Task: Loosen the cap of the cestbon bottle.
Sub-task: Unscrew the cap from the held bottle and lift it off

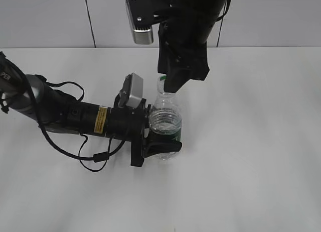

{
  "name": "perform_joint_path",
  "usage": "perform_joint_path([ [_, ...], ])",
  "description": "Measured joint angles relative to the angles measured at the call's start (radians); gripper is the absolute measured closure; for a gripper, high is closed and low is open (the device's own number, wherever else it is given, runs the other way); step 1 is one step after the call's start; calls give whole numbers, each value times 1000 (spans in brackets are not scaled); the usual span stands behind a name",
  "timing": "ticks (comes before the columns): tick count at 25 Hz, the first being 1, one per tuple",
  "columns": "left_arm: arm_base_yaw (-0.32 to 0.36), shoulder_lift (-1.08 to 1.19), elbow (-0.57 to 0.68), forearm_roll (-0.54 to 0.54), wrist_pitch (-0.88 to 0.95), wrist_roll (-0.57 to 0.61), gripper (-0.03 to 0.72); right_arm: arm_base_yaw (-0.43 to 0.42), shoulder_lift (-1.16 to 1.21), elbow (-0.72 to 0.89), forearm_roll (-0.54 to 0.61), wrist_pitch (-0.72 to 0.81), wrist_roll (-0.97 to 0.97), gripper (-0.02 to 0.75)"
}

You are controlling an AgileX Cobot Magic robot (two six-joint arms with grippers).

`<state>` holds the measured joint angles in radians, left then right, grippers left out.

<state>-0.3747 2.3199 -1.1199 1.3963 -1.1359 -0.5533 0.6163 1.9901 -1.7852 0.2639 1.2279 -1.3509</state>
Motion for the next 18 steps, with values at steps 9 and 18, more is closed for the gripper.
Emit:
perform_joint_path([
  [9,0,0,0,13,-9,0,288,0,-32,0,35,-5,43,335],
  [18,0,0,0,19,-14,0,288,0,-102,-29,23,-5,365,332],
])
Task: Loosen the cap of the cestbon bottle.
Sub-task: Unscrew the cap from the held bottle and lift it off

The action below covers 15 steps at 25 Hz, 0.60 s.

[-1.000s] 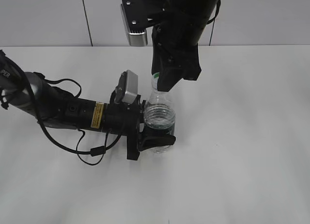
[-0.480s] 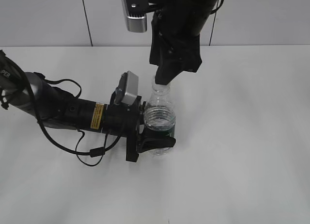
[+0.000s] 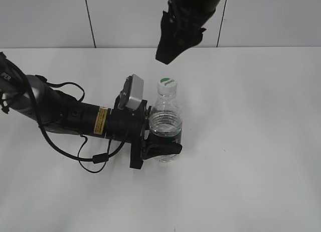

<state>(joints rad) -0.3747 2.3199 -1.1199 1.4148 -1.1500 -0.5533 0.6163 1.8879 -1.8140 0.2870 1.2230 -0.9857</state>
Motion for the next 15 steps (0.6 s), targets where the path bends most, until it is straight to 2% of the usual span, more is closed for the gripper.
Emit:
perform_joint_path([
  [5,-1,0,0,0,0,0,288,0,-5,-32,-2,0,285,330],
  [11,-1,0,0,0,0,0,288,0,-5,-35,-2,0,780,330],
  [15,-1,0,0,0,0,0,288,0,-5,-35,-25,0,1015,330],
])
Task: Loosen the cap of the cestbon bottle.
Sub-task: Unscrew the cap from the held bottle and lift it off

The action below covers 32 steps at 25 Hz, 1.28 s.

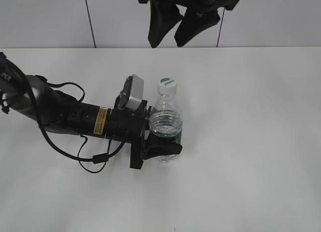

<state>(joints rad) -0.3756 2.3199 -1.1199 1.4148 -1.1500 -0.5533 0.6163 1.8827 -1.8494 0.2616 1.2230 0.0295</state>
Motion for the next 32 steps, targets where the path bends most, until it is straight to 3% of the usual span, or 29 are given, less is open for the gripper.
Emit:
perform_joint_path([
  [9,0,0,0,0,-1,-7,288,0,-3,101,-27,-1,248,327],
  [14,0,0,0,0,-2,-14,288,0,2,104,21,-1,266,322],
  [21,0,0,0,0,-3,-18,288,0,27,104,35,-1,278,244],
  [32,0,0,0,1,-3,-25,288,0,75,104,44,-1,279,235],
])
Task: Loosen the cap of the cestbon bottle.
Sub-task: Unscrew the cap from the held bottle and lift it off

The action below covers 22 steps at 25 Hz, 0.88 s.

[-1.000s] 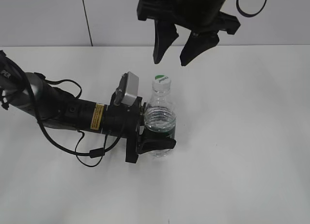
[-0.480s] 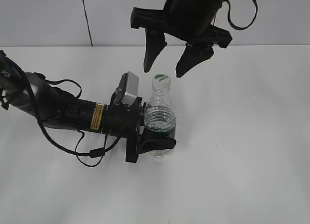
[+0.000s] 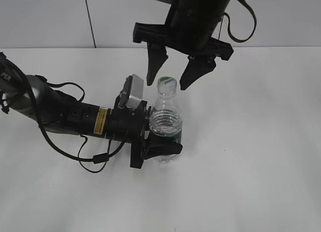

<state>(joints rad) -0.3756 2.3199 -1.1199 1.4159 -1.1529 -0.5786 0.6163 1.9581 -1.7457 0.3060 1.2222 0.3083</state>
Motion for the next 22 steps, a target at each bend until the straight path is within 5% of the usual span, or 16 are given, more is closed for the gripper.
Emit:
perform_joint_path([
  [10,0,0,0,5,-2,-2,288,0,6,0,0,-1,1,240],
  [22,0,0,0,8,-3,-4,288,0,6,0,-2,-1,2,391],
])
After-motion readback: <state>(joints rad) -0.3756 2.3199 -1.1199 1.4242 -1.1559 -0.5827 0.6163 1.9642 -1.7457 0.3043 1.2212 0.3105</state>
